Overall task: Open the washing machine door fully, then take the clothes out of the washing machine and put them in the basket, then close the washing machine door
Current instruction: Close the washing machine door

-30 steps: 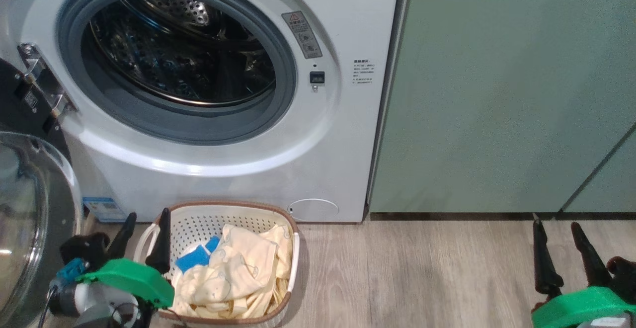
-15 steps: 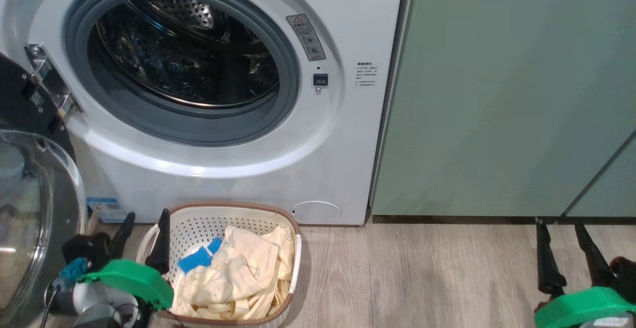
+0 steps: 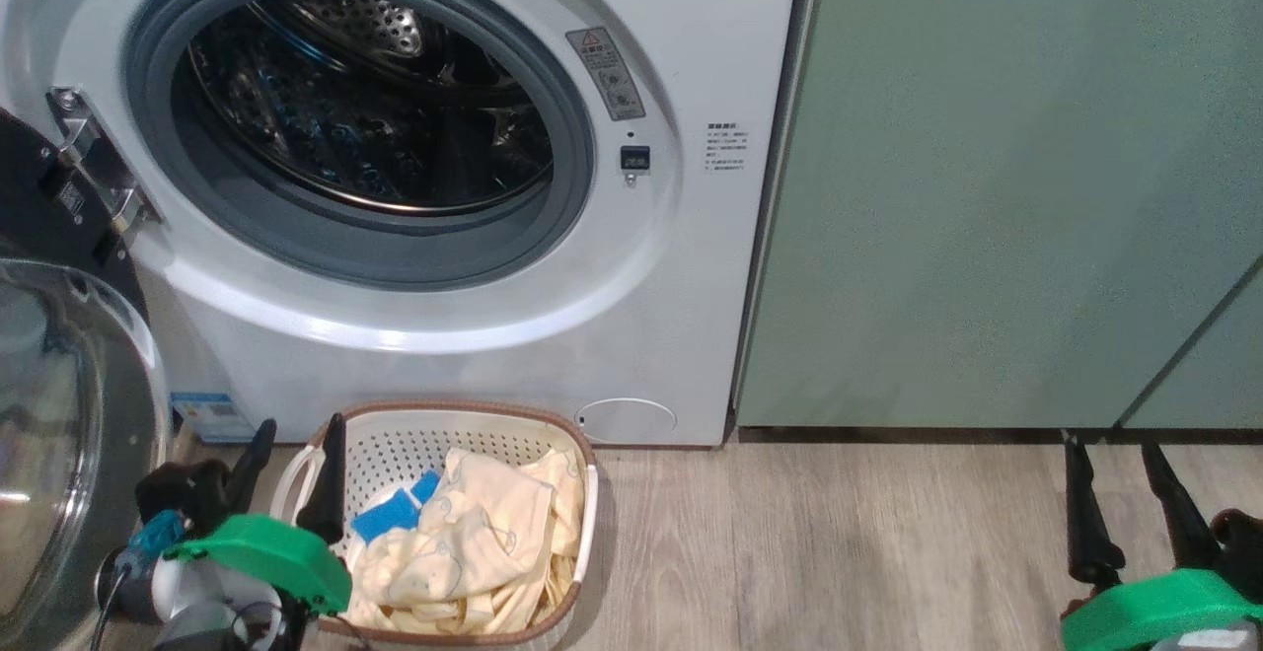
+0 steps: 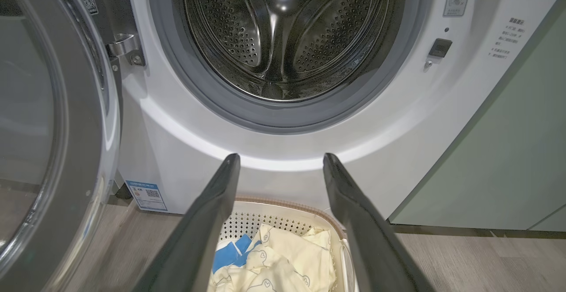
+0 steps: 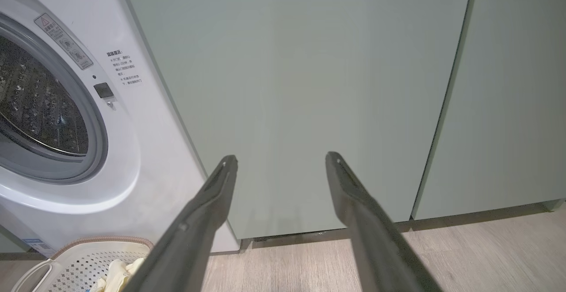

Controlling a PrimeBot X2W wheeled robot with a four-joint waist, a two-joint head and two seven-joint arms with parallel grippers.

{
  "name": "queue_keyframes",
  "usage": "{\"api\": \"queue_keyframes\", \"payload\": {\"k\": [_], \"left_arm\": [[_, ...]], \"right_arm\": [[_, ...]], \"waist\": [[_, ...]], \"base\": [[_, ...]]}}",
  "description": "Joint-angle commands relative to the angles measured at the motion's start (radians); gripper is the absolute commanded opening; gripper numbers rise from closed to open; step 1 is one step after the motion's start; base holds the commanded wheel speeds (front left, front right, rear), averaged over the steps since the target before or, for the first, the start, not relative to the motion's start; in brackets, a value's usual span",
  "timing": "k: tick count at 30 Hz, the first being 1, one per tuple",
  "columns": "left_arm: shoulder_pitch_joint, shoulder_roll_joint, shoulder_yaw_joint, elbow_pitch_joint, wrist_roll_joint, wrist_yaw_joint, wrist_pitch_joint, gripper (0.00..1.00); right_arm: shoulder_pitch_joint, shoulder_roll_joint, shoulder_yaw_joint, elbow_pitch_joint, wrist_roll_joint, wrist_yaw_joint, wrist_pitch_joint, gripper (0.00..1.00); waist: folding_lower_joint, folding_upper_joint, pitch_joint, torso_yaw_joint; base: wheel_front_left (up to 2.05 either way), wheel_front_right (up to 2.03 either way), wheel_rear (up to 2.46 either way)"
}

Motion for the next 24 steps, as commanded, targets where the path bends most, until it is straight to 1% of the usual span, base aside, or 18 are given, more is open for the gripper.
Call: {"api": "queue_keyframes", "payload": {"k": [1, 7, 12, 17, 24], "left_arm": [[-0.027, 0.02, 0.035, -0.035, 0.005, -0.001, -0.006, 1.0], [-0.026, 0.023, 0.031, -0.033, 0.003, -0.001, -0.006, 1.0], [-0.028, 0.026, 0.031, -0.037, -0.005, -0.001, -0.006, 1.0], [-0.025, 0.031, 0.034, -0.044, -0.013, -0.001, -0.006, 1.0], [-0.02, 0.037, 0.031, -0.057, -0.017, -0.001, -0.006, 1.0]], "right_arm": [[-0.031, -0.012, 0.017, -0.028, -0.002, 0.004, -0.007, 1.0], [-0.029, -0.012, 0.018, -0.028, 0.001, 0.004, -0.007, 1.0], [-0.026, -0.01, 0.017, -0.03, 0.002, 0.004, -0.007, 1.0], [-0.019, -0.007, 0.012, -0.03, 0.004, 0.004, -0.007, 1.0], [-0.015, -0.002, -0.002, -0.033, 0.006, 0.004, -0.007, 1.0]], "waist": [[0.0, 0.0, 0.0, 0.0], [0.0, 0.0, 0.001, 0.001], [0.0, 0.0, 0.005, 0.004], [0.0, 0.0, 0.006, 0.007], [0.0, 0.0, 0.009, 0.009]], "base": [[0.0, 0.0, 0.0], [-0.1, 0.1, 0.0], [-0.81, 0.68, 0.13], [-1.51, 1.35, 0.15], [-2.14, 1.91, 0.23]]}}
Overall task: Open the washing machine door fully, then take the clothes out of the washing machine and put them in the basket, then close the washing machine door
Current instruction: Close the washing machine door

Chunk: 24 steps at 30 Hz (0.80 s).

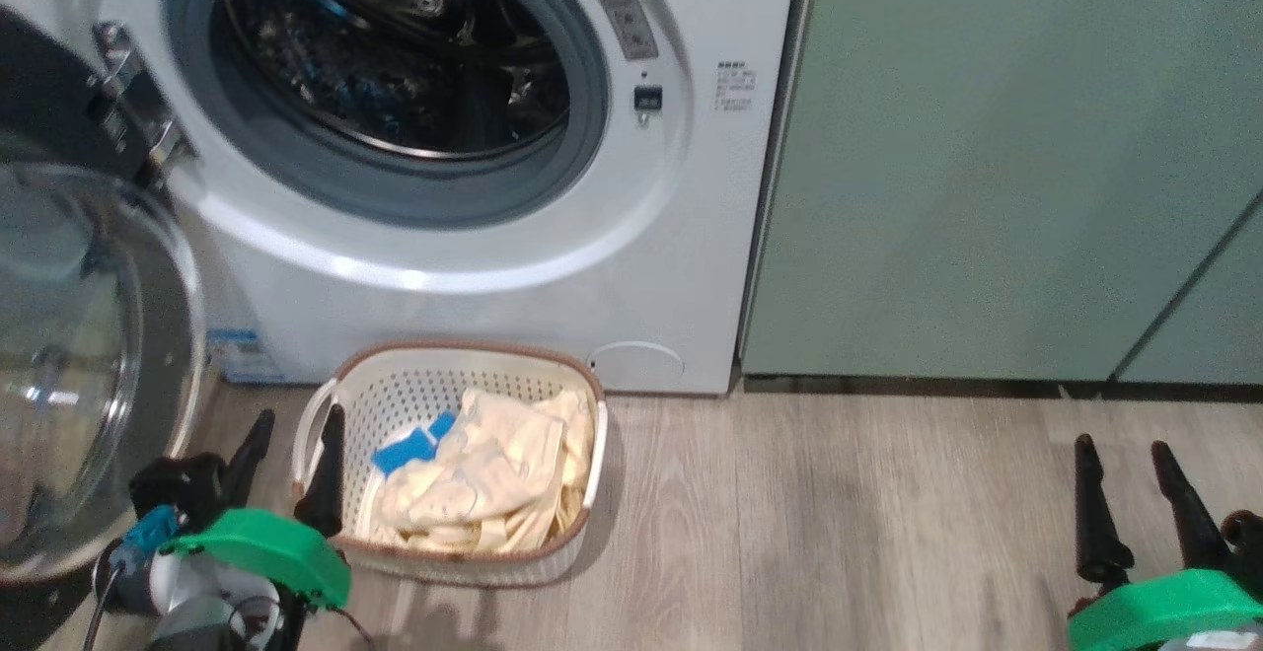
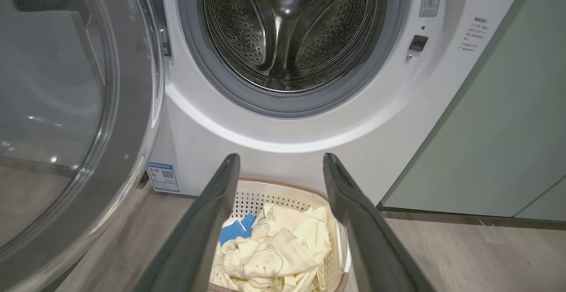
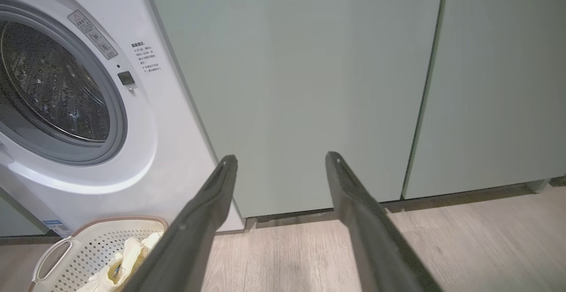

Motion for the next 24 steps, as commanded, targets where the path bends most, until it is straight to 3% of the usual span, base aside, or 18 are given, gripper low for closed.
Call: {"api": "queue_keyframes", "payload": {"k": [1, 10, 24], "left_arm": [[-0.02, 0.034, 0.031, -0.034, -0.005, -0.001, -0.006, 1.0], [-0.018, 0.032, 0.025, -0.037, -0.004, -0.001, -0.006, 1.0], [-0.009, 0.025, 0.022, -0.044, -0.008, -0.001, -0.006, 1.0]], "right_arm": [[-0.016, -0.008, 0.017, -0.033, 0.004, 0.004, -0.007, 1.0], [-0.013, -0.01, 0.015, -0.035, 0.002, 0.004, -0.007, 1.0], [-0.009, -0.009, 0.015, -0.034, 0.002, 0.004, -0.007, 1.0]], "waist": [[0.0, 0.0, 0.0, 0.0], [0.0, 0.0, -0.003, 0.002], [0.0, 0.0, -0.012, 0.015]], "base": [[-2.09, 1.69, 0.39], [-1.23, 1.19, 0.03], [-0.09, 0.09, 0.0]]}}
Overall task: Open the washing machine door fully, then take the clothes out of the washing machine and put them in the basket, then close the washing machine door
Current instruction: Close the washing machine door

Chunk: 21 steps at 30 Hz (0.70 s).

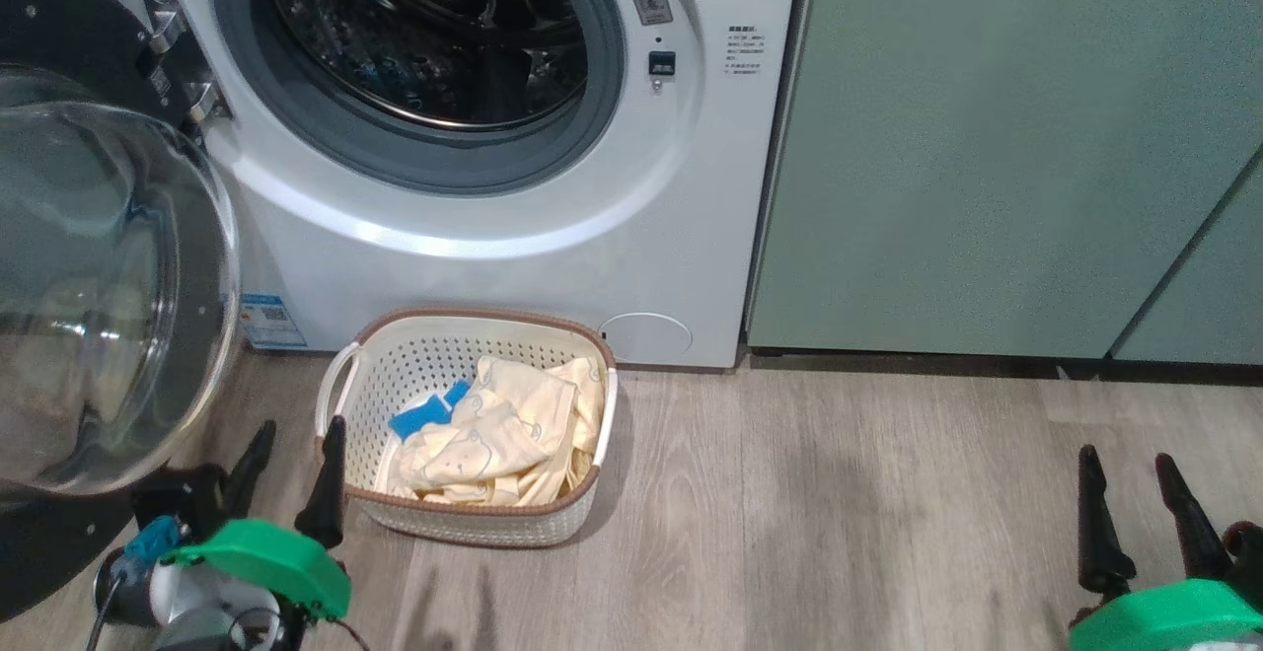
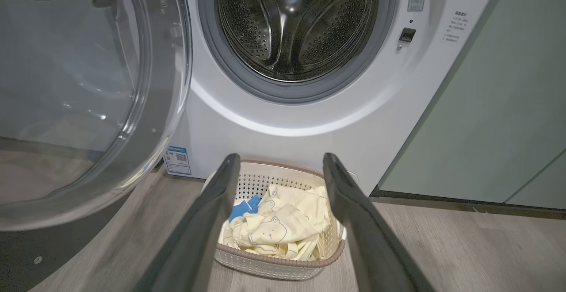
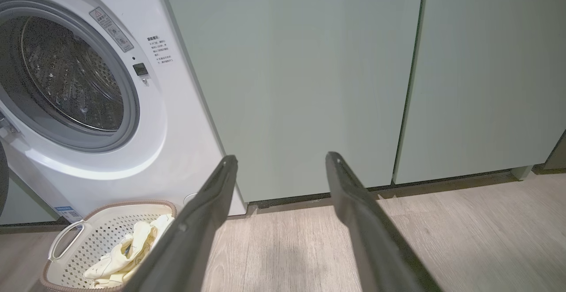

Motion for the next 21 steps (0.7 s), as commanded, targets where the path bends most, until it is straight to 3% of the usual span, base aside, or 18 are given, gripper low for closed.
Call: {"api": "queue_keyframes", "payload": {"k": [1, 9, 21], "left_arm": [[-0.028, 0.023, 0.027, -0.036, -0.009, -0.001, -0.006, 1.0], [-0.03, 0.01, 0.053, -0.055, 0.023, 0.006, -0.006, 1.0], [-0.043, 0.001, 0.062, -0.044, 0.02, 0.002, -0.006, 1.0]], "right_arm": [[-0.027, -0.011, 0.02, -0.031, 0.002, 0.004, -0.007, 1.0], [-0.015, -0.008, 0.013, -0.033, 0.003, 0.004, -0.007, 1.0], [-0.022, 0.0, 0.024, -0.033, 0.009, 0.004, -0.007, 1.0]], "waist": [[0.0, 0.0, -0.001, 0.003], [0.0, 0.0, -0.01, 0.054], [0.0, 0.0, -0.014, 0.191]], "base": [[0.0, 0.0, 0.0], [0.0, 0.0, 0.0], [0.0, 0.0, 0.0]]}}
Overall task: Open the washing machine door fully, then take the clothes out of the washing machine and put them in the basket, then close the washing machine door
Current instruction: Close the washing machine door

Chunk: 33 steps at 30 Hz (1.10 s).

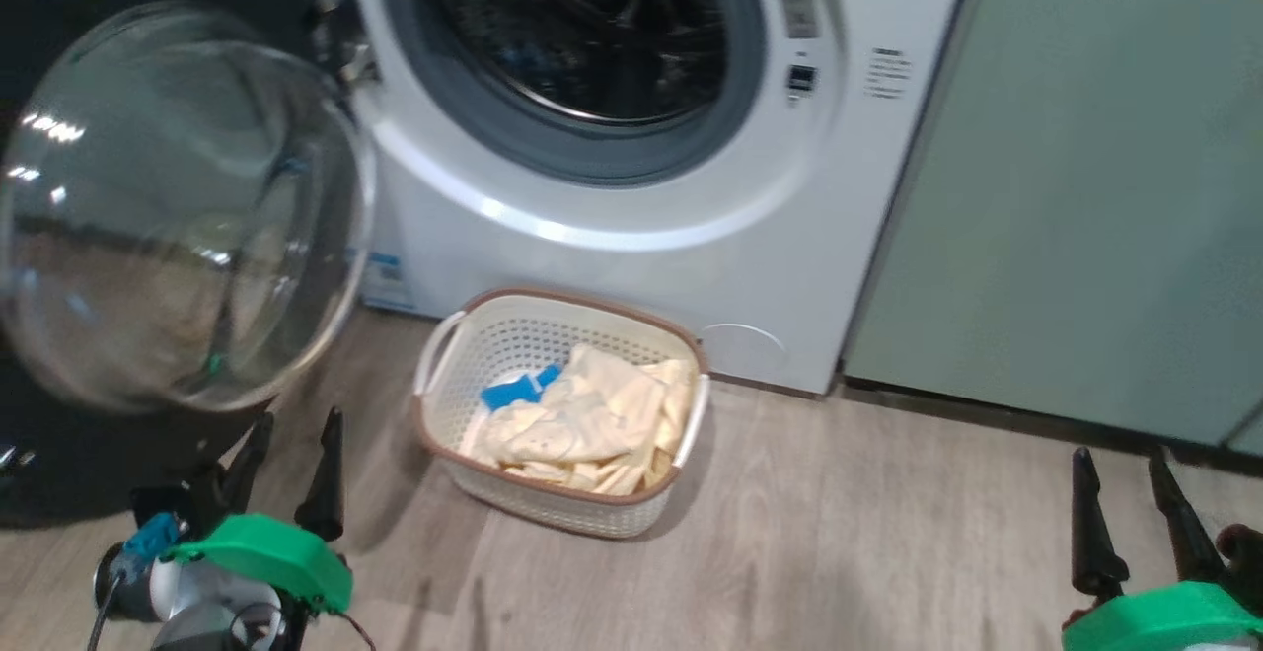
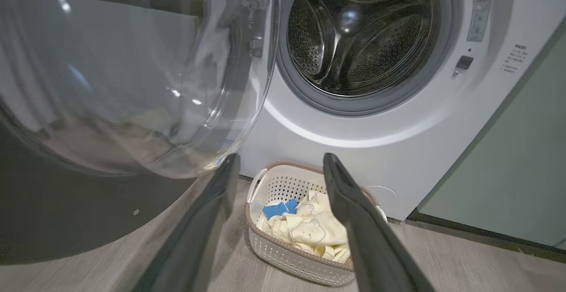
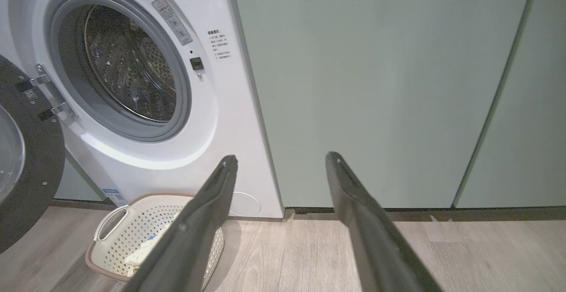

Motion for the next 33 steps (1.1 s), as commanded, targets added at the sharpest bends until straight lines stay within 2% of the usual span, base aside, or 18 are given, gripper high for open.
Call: {"api": "queue_keyframes", "payload": {"k": [1, 15, 23, 30, 33], "left_arm": [[-0.042, 0.018, 0.039, -0.023, -0.001, 0.001, -0.006, 1.0], [-0.058, 0.02, 0.049, -0.007, -0.001, 0.0, -0.006, 1.0], [-0.06, 0.003, 0.061, -0.01, -0.006, -0.001, -0.006, 1.0], [-0.06, -0.008, 0.074, -0.012, -0.01, -0.001, -0.006, 1.0], [-0.056, -0.011, 0.089, -0.021, -0.013, -0.001, -0.006, 1.0]], "right_arm": [[-0.028, -0.011, 0.025, -0.031, 0.008, 0.004, -0.007, 1.0], [-0.044, -0.002, 0.033, -0.033, 0.01, 0.004, -0.007, 1.0], [-0.054, -0.001, 0.029, -0.038, 0.007, 0.004, -0.007, 1.0], [-0.058, -0.002, 0.029, -0.037, 0.007, 0.004, -0.007, 1.0], [-0.065, -0.003, 0.04, -0.034, 0.006, 0.004, -0.007, 1.0]], "waist": [[0.0, 0.0, -0.002, 0.043], [0.0, 0.0, 0.004, 0.254], [0.0, 0.0, 0.019, 0.37], [0.0, 0.0, 0.023, 0.449], [0.0, 0.0, 0.031, 0.462]], "base": [[0.0, 0.0, 0.0], [0.0, 0.0, 0.0], [0.0, 0.0, 0.0], [0.0, 0.0, 0.0], [0.0, 0.0, 0.0]]}}
